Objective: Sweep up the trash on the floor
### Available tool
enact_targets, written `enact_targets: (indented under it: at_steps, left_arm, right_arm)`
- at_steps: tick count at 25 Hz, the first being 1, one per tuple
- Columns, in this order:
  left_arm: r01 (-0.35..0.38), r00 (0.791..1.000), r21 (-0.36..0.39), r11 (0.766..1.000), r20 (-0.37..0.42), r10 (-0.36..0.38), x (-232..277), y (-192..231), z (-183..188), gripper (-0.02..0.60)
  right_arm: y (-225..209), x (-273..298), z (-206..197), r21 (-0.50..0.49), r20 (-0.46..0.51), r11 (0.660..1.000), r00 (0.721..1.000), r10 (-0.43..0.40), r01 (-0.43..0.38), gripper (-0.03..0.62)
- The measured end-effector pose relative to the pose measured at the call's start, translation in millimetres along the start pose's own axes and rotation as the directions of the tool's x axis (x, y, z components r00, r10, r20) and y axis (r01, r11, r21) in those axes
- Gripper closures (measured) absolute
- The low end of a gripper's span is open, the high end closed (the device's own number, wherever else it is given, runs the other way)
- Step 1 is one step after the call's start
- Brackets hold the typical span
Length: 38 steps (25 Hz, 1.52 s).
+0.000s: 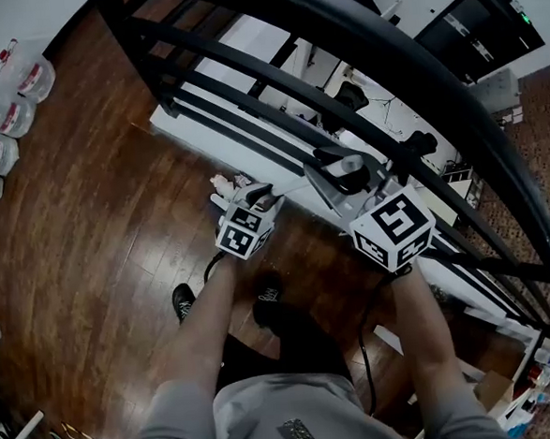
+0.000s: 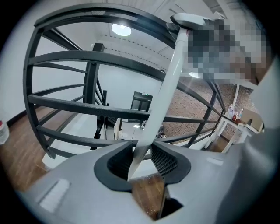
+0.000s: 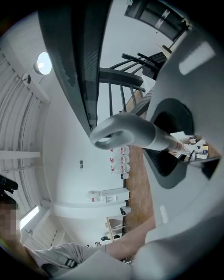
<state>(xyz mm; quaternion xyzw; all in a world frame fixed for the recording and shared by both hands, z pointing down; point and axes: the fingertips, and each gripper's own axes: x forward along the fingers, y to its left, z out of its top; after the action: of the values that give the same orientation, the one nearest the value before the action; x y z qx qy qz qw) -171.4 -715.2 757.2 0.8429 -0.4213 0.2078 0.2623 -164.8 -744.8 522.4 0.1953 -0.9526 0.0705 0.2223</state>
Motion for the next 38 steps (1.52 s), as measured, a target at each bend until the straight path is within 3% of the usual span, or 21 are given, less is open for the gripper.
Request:
enact_targets:
  at_steps: [6, 12, 17, 22, 24, 30, 34, 38]
  left_arm:
    - [0.048, 0.996, 0.067, 0.997, -0.082, -0.043, -23.0, -36.3, -1.1, 0.454]
    - [0.11, 0.983, 0.122, 0.986, -0.163, -0.089, -83.8, -107.5, -23.1, 0.46]
    - [0.231, 0.97, 0.222, 0.947, -0.132, -0.205, -148.6, -189.8, -40.9, 0.465]
    - [0.317, 0.946, 0.275, 0.908, -0.159, -0.282, -219.5, -262.6, -69.4, 0.462]
    - [0.387, 0.921, 0.317, 0.866, -0.186, -0.344, -239.6, -306.3, -77.5, 0.463]
    - [0.59, 0.807, 0.383, 0.711, -0.31, -0.502, -265.4, -463.3, -124.4, 0.463]
    - [0.719, 0.695, 0.403, 0.566, -0.418, -0.585, -273.1, -577.0, -165.9, 0.463]
    - [0.821, 0.569, 0.417, 0.391, -0.525, -0.633, -292.2, -700.9, -219.0, 0.463]
  right_arm:
    - [15.6, -38.2, 2.5, 0.045, 0.039, 0.999, 0.999, 0.0, -0.002, 0.514]
    - [72.5, -103.1, 8.4, 0.133, 0.101, 0.991, 0.994, -0.044, 0.03, 0.516]
    - [157.7, -183.3, 18.5, 0.152, 0.167, 0.976, 0.97, -0.178, 0.153, 0.517]
    - [253.8, -251.5, 24.5, 0.157, 0.157, 0.955, 0.948, -0.277, 0.253, 0.519]
    - [283.3, -293.1, 21.5, 0.18, 0.152, 0.928, 0.922, -0.355, 0.328, 0.517]
    - [356.0, -431.8, -29.8, 0.272, 0.1, 0.811, 0.823, -0.559, 0.518, 0.519]
    - [400.2, -531.0, -80.8, 0.339, 0.041, 0.687, 0.72, -0.693, 0.642, 0.519]
    - [463.2, -641.9, -136.4, 0.403, 0.001, 0.532, 0.581, -0.814, 0.745, 0.519]
